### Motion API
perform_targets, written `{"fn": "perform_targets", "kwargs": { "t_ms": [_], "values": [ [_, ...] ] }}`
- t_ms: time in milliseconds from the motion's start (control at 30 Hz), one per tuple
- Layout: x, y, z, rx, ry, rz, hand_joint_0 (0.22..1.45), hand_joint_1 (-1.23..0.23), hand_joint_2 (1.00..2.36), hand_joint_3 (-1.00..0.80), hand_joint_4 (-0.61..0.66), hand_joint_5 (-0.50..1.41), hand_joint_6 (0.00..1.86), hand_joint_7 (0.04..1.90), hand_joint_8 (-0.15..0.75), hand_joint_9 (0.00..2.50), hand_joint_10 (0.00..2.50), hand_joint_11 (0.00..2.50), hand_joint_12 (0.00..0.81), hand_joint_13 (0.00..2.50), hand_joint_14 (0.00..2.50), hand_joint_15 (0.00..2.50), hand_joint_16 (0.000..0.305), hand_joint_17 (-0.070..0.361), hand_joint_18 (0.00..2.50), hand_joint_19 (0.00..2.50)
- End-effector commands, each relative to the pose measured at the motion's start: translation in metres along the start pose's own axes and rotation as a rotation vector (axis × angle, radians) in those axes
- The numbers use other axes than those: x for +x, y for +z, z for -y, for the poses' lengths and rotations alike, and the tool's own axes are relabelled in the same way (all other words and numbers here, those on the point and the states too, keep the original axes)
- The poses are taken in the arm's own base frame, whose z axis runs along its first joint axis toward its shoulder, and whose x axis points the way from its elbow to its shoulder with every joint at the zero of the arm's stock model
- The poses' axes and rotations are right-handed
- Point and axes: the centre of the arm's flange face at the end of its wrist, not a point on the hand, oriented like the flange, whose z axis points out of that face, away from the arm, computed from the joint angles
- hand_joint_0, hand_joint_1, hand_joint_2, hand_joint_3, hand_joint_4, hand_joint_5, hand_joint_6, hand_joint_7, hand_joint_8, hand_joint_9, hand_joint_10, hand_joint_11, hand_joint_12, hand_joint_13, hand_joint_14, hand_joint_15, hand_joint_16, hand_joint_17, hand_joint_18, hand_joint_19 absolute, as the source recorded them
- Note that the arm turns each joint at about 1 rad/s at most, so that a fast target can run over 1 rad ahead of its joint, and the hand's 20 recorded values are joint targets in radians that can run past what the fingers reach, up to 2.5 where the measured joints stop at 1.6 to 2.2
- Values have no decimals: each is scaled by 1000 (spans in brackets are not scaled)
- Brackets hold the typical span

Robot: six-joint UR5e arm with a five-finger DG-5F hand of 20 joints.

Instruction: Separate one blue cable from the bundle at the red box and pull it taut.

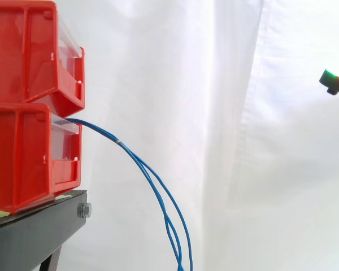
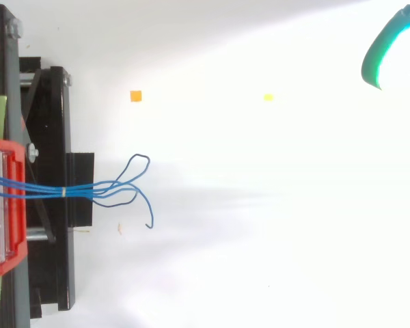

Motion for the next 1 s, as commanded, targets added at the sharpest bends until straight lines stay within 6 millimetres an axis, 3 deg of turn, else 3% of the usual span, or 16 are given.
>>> {"fn": "perform_targets", "kwargs": {
  "t_ms": [0, 167, 267, 533, 967],
  "values": [
    [0, 0, 0, 0, 0, 0, 518, -536, 1000, -500, 217, -216, 502, 811, 280, 465, 8, 397, 346, 377, 8, 242, 53, 120, 151, 401],
    [-1, 0, 0, 0, 0, 1, 514, -568, 1000, -500, 258, -216, 502, 785, 329, 570, 9, 400, 403, 531, 10, 276, 57, 129, 312, 422],
    [0, 0, 0, 0, 0, 0, 512, -572, 1000, -500, 240, -213, 502, 792, 319, 617, 13, 484, 391, 582, 12, 348, 57, 129, 351, 480],
    [0, 0, 0, 0, 0, 0, 498, -568, 1000, -500, 155, -220, 502, 794, 249, 579, 14, 535, 336, 504, 14, 379, 51, 116, 279, 500],
    [-1, 0, 0, 0, 0, 1, 494, -581, 1000, -500, 185, -230, 502, 775, 288, 421, 9, 385, 387, 371, 11, 298, 56, 127, 149, 430]
  ]
}}
